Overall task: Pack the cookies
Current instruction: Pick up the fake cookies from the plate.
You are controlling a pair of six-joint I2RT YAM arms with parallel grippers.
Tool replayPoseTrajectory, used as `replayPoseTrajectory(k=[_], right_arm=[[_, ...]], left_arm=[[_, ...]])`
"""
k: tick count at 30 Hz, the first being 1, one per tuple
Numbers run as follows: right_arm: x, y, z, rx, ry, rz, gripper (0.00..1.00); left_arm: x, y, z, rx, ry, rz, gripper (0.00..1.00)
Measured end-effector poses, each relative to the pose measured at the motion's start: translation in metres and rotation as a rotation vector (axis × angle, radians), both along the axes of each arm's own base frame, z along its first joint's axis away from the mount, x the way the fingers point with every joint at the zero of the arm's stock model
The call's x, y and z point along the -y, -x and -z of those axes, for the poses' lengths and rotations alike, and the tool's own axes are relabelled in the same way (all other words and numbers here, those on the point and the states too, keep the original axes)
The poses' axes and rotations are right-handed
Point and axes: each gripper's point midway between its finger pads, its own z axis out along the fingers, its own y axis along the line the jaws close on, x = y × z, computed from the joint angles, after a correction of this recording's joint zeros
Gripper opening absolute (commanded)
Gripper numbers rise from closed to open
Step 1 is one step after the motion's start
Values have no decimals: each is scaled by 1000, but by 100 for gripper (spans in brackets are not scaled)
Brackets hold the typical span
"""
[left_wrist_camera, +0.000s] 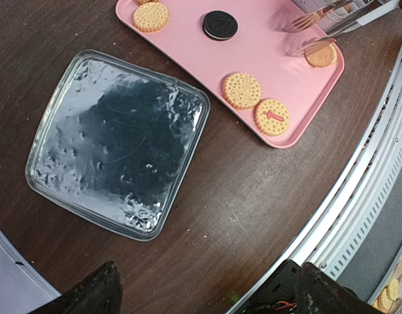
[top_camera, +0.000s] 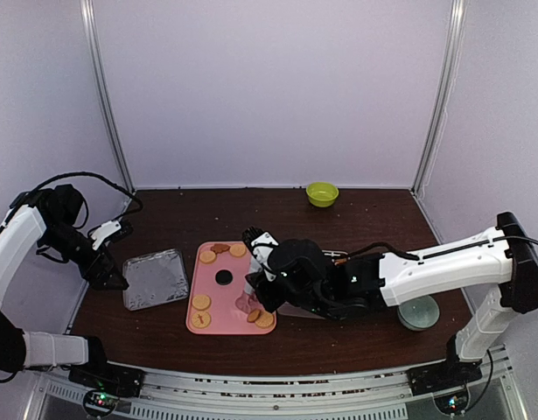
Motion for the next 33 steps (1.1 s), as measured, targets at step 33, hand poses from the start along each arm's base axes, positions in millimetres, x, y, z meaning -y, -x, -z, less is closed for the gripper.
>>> replayPoseTrajectory(k=[33], right_arm=[[-3, 22, -15, -48, -20, -69, 6]], left_arm=[[0, -2, -4, 11, 0, 0, 95]])
